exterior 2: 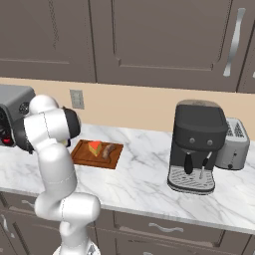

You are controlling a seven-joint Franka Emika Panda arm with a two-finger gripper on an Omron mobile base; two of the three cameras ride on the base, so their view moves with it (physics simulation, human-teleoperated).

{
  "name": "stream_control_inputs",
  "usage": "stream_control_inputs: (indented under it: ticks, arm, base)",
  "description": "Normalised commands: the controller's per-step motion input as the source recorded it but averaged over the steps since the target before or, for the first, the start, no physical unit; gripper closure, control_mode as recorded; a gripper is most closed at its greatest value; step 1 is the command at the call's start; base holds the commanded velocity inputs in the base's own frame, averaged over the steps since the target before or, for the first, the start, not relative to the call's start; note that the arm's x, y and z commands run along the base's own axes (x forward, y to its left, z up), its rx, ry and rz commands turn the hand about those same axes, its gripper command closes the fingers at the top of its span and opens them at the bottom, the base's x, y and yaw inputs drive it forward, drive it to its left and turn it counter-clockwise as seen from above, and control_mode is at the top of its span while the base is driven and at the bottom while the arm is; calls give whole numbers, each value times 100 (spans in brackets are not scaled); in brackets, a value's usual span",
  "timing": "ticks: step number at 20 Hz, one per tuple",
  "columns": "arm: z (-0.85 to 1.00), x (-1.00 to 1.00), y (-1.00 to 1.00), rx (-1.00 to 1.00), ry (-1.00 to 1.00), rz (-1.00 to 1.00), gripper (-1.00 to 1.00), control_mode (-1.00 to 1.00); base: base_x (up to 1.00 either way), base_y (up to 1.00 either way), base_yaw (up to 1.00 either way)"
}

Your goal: Retrieve the reheated potato from the microwave, then place the potato, cheese, and condiment on the cutting board.

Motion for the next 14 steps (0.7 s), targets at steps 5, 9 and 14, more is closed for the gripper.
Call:
stream_control_inputs:
  ticks: [5, 9, 14]
  arm:
    - [3, -23, -9, 0, 0, 12, 100, -100]
    - [9, -31, -1, 0, 0, 11, 100, -100]
    - [29, -31, -1, 0, -2, 5, 100, -100]
  base:
    - [0, 0, 0]
    - [0, 0, 0]
    - [0, 0, 0]
